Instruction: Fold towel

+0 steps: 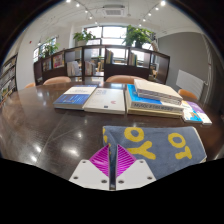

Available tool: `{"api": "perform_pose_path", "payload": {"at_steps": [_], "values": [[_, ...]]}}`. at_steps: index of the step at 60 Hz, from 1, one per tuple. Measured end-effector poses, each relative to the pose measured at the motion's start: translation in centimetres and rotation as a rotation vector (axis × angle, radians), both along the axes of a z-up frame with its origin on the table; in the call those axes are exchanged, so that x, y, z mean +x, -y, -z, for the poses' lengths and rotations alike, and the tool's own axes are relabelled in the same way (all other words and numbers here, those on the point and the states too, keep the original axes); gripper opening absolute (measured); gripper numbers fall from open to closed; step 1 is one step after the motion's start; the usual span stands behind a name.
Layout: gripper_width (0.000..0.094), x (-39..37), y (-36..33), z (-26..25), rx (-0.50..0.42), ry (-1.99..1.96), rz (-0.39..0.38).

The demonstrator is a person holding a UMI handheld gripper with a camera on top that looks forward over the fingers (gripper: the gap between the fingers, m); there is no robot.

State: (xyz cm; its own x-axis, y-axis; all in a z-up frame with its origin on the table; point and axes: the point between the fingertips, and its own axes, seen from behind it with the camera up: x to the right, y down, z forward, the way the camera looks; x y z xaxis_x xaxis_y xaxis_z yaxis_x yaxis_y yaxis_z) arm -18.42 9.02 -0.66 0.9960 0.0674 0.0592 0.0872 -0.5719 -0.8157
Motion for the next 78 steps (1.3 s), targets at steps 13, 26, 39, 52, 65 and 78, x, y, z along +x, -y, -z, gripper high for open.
{"api": "perform_pose_path", "payload": {"at_steps": [13, 26, 39, 52, 65, 78], "values": [[0.0035, 4.1, 0.0, -7.0, 0.035, -0.085, 0.022], [0.0035, 19.1, -0.3, -14.2, 0.123, -0.014, 0.087], [0.0310, 29.8, -0.6, -6.9, 0.027, 0.028, 0.129], [0.0668, 29.8, 1.6, -10.4, 0.066, 0.020, 0.084], [0.0816, 26.3, 7.1, -22.9, 0.204, -0.001, 0.078], [0.0814, 22.8, 17.5, -28.0, 0.275, 0.014, 0.087]]}}
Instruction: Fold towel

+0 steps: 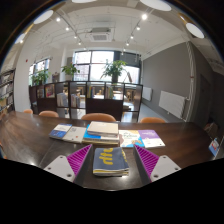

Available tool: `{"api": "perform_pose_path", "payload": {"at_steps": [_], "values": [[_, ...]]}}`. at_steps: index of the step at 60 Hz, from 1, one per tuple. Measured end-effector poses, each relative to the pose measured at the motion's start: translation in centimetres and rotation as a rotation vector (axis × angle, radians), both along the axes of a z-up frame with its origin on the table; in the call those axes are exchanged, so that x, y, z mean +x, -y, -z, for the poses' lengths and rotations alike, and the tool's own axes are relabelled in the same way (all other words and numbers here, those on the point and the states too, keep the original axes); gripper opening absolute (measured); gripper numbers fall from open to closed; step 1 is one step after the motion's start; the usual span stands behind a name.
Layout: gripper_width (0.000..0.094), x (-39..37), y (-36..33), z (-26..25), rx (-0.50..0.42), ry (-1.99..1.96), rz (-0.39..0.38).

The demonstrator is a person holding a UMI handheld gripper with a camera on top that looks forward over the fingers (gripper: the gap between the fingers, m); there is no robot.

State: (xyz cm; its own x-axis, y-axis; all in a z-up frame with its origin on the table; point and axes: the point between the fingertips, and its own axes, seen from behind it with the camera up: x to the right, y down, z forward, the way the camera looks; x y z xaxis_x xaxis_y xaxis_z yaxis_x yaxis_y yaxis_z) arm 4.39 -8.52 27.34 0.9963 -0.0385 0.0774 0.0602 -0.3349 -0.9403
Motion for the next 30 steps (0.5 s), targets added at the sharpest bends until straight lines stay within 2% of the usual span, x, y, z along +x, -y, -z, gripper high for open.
{"api": "perform_pose_path", "payload": {"at_steps": [9, 19, 30], "values": [[0.0808, -2.1, 6.7, 0.4, -0.014, -0.015, 0.004], [0.0816, -3.6, 12.3, 3.0, -0.061, -0.029, 0.030], [0.0816, -5.5, 15.7, 4.2, -0.097, -0.034, 0.002]]}}
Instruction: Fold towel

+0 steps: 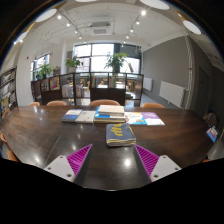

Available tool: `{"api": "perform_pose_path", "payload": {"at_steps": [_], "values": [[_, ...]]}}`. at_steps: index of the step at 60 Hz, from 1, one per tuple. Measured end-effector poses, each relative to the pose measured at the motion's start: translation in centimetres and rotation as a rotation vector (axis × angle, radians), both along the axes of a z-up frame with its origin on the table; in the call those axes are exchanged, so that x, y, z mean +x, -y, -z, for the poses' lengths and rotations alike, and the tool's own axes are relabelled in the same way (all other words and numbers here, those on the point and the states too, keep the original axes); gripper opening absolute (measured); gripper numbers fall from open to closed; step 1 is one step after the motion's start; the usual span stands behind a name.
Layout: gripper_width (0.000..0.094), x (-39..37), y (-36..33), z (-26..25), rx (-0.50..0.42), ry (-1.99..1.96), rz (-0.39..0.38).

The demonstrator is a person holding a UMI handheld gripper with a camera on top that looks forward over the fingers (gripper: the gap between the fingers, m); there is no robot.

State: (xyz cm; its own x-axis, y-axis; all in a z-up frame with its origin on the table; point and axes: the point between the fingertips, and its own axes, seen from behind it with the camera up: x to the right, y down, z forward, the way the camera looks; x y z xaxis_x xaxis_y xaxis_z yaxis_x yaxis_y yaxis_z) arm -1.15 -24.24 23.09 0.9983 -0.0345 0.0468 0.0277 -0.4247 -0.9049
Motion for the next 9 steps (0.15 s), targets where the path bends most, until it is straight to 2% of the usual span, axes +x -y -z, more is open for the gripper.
{"api": "perform_pose_path", "payload": {"at_steps": [9], "values": [[0.0814, -1.1, 1.0, 0.4, -0.012, -0.004, -0.009]]}}
